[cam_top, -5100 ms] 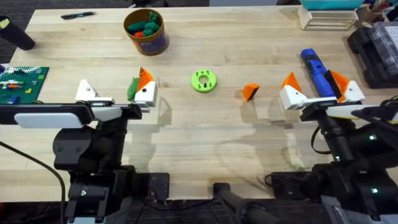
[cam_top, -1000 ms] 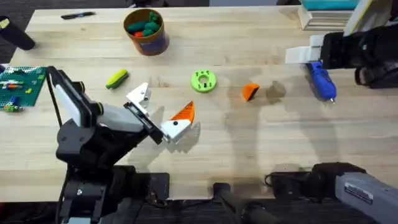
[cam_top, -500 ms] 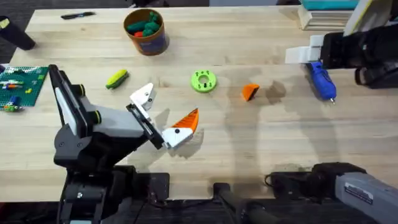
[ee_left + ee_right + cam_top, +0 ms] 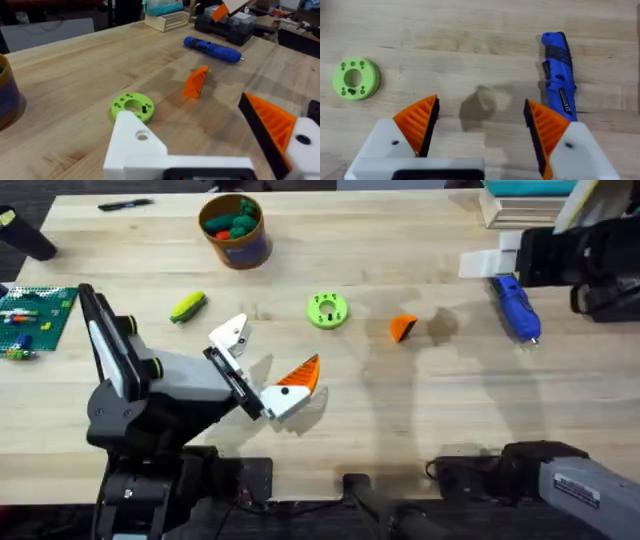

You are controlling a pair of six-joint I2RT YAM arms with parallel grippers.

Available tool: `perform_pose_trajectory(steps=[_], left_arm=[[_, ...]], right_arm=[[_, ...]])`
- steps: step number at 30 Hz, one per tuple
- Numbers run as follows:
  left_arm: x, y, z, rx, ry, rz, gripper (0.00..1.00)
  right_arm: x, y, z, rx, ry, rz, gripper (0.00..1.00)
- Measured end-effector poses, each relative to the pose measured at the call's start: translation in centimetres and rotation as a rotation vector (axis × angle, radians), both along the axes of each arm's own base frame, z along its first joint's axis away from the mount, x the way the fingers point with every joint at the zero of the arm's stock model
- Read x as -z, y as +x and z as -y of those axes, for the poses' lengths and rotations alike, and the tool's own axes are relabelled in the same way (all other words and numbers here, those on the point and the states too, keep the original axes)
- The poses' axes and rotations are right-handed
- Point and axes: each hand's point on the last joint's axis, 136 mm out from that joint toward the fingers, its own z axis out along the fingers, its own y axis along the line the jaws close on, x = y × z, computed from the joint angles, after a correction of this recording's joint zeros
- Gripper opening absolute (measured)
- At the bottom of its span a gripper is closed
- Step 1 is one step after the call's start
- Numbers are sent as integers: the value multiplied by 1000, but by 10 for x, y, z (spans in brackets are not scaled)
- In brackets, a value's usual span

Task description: Pick up the gripper from the table and insert it into the empty holder that is missing its gripper. Then pick up a screw, insert it into the mounting hole, and use the screwdriver to tighten it. Finally, clean up the table by picking up the vegetable and placing it into the bucket.

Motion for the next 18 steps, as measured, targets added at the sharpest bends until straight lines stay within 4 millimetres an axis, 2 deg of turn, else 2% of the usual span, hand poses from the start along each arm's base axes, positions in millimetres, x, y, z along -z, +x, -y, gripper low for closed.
perform_pose_trajectory(steps=[3,6,10,18], left_arm=[[0,0,0,0,0,0,888],[0,0,0,0,0,-1,888],[0,0,0,0,0,-1,888],[0,0,0,0,0,0,889]], right_arm=[[1,-1,-2,-6,7,-7,994],[-5,4,-21,-97,78,25,994],[-1,1,-42,-190,111,-2,994],[7,-14,-99,-396,65,-136,994]])
